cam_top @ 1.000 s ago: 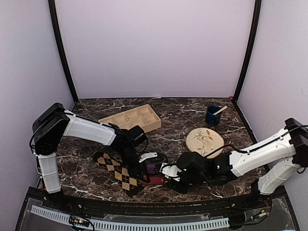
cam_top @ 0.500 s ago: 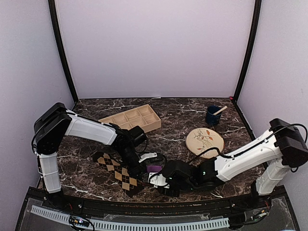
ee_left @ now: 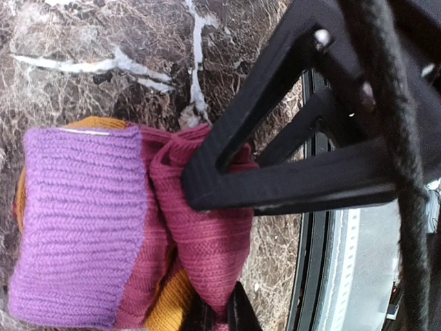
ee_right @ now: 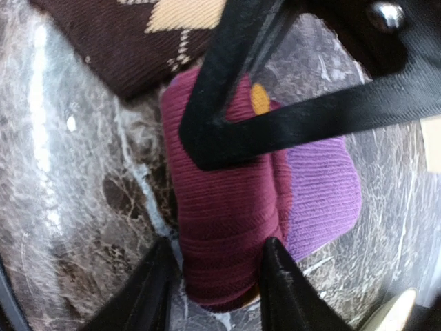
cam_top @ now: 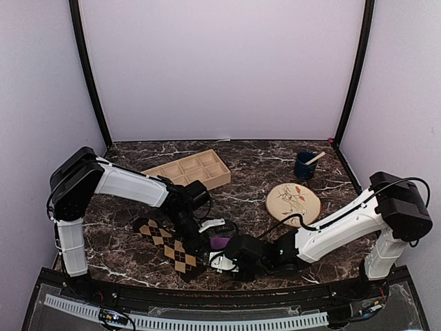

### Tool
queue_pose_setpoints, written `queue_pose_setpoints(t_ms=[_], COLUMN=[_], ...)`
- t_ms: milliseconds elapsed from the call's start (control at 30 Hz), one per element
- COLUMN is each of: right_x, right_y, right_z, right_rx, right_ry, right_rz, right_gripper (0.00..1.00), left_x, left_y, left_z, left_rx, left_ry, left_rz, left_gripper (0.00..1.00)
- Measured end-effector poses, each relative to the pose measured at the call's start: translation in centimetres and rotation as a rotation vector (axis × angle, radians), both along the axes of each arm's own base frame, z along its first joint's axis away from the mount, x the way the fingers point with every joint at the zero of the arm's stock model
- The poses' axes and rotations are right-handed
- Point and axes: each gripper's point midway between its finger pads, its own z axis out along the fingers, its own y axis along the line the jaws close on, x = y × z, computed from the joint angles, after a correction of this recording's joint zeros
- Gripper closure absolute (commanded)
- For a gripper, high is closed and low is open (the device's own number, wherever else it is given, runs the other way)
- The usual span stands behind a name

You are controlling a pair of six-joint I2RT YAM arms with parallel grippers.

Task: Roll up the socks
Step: Roll the sock at the center of the board.

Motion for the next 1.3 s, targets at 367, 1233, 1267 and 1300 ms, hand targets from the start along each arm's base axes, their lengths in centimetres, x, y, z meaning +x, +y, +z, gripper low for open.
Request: queue_pose_setpoints(t_ms=[367, 1233, 1267, 1300], right_x=[0.6, 1.4, 1.4, 1.5], right_y=[0.4, 0.8, 0.8, 0.9], right_z=[-0.3, 0.0, 0.0, 0.0], right_rx=[-0.032, 0.037, 0.039, 0.04], right_ry=[-0.002, 0.275, 0.288, 0.303], right_rz=[-0.016, -0.148, -0.152, -0.156], right_gripper=[0.97, 1.0, 1.0, 1.0], left_x=[0.1, 7.3, 7.6, 7.8], left_y=[0.2, 2.8, 2.9, 3.0], left_z=[0.0, 3.1, 3.4, 3.7], left_rx=[0.009, -0.06, -0.07, -0.077], left_ry=[0.009, -0.359, -0.38, -0.397], left_rz=[0.011, 0.379, 0.396, 0.411], left_gripper=[1.0, 0.6, 0.59, 0.59])
